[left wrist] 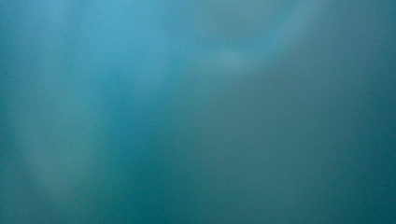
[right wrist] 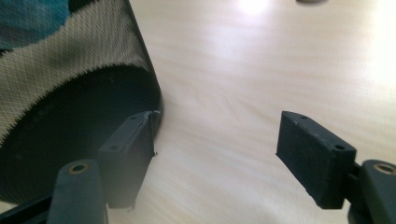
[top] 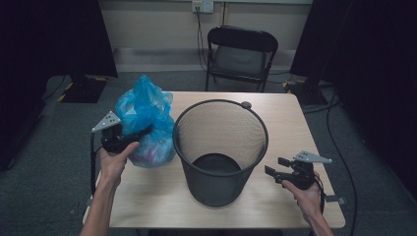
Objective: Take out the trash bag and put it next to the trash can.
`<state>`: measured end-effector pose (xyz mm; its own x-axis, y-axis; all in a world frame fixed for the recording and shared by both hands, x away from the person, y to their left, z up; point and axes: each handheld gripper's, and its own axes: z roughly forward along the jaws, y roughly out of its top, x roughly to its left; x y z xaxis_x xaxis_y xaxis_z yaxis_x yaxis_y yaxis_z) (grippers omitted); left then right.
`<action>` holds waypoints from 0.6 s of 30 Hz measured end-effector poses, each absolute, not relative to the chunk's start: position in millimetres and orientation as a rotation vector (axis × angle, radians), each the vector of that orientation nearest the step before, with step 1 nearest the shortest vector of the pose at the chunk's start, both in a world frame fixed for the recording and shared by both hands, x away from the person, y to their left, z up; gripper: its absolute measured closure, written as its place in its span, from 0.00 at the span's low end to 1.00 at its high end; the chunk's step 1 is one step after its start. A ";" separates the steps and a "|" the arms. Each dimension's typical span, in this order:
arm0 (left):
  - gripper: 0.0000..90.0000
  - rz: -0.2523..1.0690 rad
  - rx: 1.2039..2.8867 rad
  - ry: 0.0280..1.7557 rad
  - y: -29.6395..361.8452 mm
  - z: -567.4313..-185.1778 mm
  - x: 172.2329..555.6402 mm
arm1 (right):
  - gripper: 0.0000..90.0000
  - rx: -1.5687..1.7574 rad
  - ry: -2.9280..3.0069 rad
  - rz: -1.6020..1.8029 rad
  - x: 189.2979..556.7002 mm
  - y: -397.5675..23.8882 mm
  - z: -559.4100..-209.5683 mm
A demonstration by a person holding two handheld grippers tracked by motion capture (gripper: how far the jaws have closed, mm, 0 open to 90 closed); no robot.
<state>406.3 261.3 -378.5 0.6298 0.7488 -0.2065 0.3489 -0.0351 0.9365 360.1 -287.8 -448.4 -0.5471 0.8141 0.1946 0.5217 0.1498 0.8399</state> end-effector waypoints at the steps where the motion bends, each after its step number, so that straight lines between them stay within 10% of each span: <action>1: 0.92 0.408 1.643 0.931 261.4 -382.3 406.5 | 0.29 1.294 2.130 1.326 359.6 -287.4 -452.3; 18: 0.92 0.331 1.808 1.022 244.4 -447.7 406.5 | 0.23 1.350 2.245 1.123 368.9 -273.7 -492.1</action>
